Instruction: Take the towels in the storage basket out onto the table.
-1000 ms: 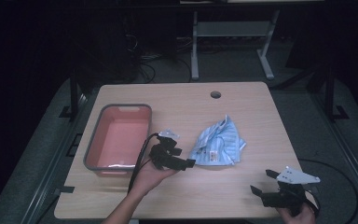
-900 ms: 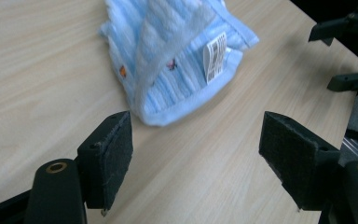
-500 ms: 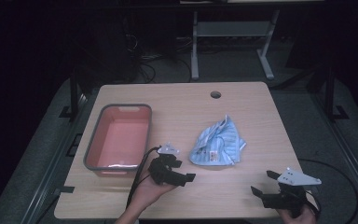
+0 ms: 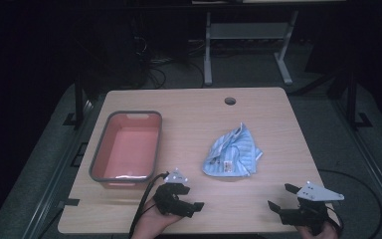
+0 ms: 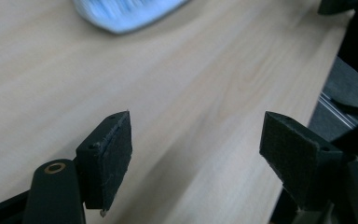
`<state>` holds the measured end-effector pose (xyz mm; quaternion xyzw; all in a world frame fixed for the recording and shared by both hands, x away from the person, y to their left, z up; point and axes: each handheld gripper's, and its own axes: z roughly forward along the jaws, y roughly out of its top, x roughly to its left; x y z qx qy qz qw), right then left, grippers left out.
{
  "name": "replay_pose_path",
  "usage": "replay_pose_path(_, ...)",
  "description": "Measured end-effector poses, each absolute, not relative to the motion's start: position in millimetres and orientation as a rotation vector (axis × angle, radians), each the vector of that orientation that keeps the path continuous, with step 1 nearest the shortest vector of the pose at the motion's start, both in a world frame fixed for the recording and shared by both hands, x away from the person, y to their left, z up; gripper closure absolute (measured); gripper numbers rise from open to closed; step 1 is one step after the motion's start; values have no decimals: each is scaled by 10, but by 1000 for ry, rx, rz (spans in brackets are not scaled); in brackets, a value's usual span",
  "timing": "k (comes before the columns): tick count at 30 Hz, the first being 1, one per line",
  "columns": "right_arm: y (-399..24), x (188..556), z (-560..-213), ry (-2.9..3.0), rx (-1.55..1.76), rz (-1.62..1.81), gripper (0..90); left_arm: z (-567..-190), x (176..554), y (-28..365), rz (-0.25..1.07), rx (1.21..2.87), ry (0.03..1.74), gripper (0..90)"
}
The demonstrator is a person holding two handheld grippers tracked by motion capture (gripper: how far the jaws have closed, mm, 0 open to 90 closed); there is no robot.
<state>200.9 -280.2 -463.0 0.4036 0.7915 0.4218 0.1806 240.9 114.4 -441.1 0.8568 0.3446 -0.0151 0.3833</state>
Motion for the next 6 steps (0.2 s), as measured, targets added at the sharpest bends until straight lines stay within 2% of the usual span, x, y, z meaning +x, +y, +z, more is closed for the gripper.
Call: replay_pose_path(6, -2800, 1971, -4622, 2233, 1129, 1203, 142, -4471, 2315, 1171, 71, 2284, 817, 252)
